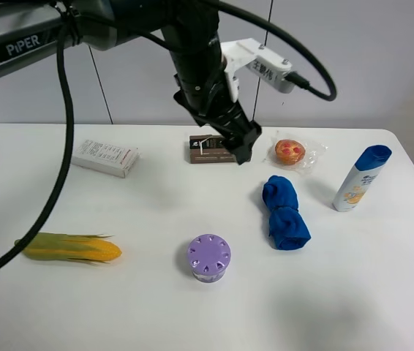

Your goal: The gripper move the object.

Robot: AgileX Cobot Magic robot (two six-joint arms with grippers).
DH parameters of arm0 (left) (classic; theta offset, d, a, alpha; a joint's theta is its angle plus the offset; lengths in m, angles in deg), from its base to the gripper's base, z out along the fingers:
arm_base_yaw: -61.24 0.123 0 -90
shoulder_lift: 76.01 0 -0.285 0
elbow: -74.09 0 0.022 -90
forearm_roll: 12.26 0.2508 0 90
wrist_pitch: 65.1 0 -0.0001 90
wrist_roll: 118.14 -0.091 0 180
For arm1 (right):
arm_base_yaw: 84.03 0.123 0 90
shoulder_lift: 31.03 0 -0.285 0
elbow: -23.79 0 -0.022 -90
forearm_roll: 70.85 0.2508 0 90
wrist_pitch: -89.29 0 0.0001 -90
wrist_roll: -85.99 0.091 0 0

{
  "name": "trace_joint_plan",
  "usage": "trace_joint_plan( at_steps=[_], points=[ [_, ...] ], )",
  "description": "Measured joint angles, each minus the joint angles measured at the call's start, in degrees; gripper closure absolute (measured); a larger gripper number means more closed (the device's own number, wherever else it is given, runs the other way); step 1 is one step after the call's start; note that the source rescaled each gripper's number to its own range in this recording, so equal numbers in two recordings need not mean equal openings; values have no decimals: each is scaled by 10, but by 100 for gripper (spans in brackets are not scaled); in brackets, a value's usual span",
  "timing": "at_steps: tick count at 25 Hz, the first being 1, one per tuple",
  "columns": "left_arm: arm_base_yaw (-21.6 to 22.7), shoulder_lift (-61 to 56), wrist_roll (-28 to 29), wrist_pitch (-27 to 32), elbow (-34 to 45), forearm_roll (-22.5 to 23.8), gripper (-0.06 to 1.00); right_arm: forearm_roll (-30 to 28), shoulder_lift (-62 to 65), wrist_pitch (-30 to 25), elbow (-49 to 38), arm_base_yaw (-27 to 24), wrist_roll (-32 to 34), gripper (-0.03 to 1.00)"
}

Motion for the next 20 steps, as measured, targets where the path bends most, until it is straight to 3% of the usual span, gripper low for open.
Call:
trace_joint_plan(
  at_steps=[7, 11, 14, 20],
  points=[
    [66, -159, 33, -122, 254, 0, -5, 0, 0, 0, 0, 0, 0, -3],
    [132, -273, 49, -170, 384, 1, -5, 0, 0, 0, 0, 0, 0, -3],
    [207, -369, 51, -183, 457, 3, -5, 0, 0, 0, 0, 0, 0, -3],
    [405, -552, 43, -189, 542, 37, -5, 0, 0, 0, 0, 0, 0, -3]
  ],
)
